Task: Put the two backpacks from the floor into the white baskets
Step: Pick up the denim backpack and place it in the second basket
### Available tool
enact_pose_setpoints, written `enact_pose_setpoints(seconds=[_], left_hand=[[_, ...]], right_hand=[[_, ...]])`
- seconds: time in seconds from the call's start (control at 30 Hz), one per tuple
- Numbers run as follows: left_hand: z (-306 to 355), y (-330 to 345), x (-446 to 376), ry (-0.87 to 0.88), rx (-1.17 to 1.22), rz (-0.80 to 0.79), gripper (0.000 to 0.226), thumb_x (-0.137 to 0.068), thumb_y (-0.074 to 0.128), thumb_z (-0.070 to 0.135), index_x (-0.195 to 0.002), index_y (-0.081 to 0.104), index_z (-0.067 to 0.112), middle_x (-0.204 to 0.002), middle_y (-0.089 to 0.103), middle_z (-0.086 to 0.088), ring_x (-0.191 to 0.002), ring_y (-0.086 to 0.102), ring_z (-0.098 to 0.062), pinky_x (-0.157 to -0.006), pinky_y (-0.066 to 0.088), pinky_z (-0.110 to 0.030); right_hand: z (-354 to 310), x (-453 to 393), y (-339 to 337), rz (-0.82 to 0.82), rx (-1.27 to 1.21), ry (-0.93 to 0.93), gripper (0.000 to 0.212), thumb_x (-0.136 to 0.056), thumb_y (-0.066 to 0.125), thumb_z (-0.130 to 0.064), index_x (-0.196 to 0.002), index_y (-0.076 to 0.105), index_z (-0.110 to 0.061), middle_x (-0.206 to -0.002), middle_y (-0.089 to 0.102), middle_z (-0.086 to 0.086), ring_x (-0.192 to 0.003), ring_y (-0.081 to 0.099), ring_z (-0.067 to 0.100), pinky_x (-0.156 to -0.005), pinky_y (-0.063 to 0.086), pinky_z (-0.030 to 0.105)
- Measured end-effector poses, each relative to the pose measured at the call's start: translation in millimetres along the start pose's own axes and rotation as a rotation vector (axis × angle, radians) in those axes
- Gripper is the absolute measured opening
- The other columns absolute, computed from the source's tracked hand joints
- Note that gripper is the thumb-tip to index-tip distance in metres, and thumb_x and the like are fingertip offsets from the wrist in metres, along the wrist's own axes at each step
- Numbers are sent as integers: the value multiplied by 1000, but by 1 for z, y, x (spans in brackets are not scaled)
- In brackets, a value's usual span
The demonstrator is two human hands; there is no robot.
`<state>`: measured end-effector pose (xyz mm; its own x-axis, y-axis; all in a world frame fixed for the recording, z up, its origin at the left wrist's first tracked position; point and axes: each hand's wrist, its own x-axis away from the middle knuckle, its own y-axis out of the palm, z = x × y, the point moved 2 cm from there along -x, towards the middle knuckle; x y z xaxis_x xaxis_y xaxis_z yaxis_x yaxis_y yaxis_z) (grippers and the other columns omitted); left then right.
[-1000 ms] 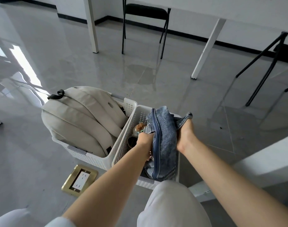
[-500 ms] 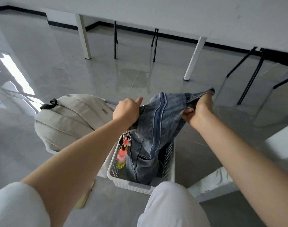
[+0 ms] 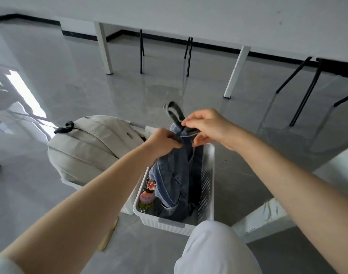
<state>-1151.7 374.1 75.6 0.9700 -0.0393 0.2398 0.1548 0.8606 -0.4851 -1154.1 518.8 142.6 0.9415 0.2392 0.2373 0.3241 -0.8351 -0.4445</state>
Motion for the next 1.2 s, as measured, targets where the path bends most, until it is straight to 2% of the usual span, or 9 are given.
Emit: enact_pose_setpoints(seconds=[0.1,0.33,0.4,0.57,0.77,0.93,1.07,1.1,1.2], left_hand=[[-19,-5,8,-133,333,-76,13,-82,63,-4,-92,72,-2,-96,71,-22,-85,68,-31,-88,57,-43],[-32,-10,27,-293,675,-141,23,-90,49,8,-102,68,2,-91,72,-14,-75,70,-23,-64,57,-30],[-23,-8,30,-294,640,-111,21,-92,53,22,-98,67,8,-87,70,-7,-77,68,-19,-67,55,-30],[-27,-15,12,-271,352,313,38,-95,50,35,-104,66,1,-107,70,-20,-100,67,-35,-93,53,-47],[-18,-50,-15,-267,457,482,42,-93,50,33,-116,61,1,-112,67,-20,-101,64,-37,-93,53,-47],[-4,-72,-31,-311,606,477,30,-97,52,23,-110,59,-2,-86,60,-11,-83,60,-27,-74,49,-35],[-6,-68,-25,-314,662,434,28,-96,53,23,-110,60,0,-83,60,-9,-80,60,-26,-71,50,-33],[-6,-67,-22,-312,670,418,27,-97,53,25,-109,60,2,-83,61,-9,-77,61,-25,-70,51,-32],[-6,-63,-14,-277,662,355,26,-97,52,27,-104,61,3,-78,63,-9,-67,62,-23,-70,55,-34]], right_hand=[[15,-2,4,72,93,-34,26,-82,53,-1,-103,63,-14,-101,63,8,-66,64,19,-75,60,37],[56,-2,61,-65,134,-122,84,-73,73,-5,-141,28,-25,-106,58,9,-101,60,26,-91,51,43],[52,-3,70,-22,162,-157,75,-75,72,-11,-138,32,-24,-112,61,6,-105,60,25,-90,51,43],[34,6,79,107,295,-307,46,-85,60,-10,-126,43,-18,-102,68,11,-90,65,28,-78,53,44],[9,38,32,300,666,-253,37,-76,61,-12,-110,56,-25,-83,65,4,-72,62,27,-64,52,34],[-12,70,1,560,532,-378,15,-74,62,-11,-66,52,-19,-54,50,-6,-49,48,7,-46,34,21],[41,72,39,218,359,-346,12,-79,59,-5,-73,53,-14,-59,50,0,-47,43,8,-46,36,18],[63,68,53,46,446,-272,4,-82,58,-11,-83,55,-11,-70,54,4,-57,51,15,-53,39,24],[124,46,80,-405,790,39,54,-86,57,-46,-129,44,-15,-128,49,7,-117,50,25,-91,46,38]])
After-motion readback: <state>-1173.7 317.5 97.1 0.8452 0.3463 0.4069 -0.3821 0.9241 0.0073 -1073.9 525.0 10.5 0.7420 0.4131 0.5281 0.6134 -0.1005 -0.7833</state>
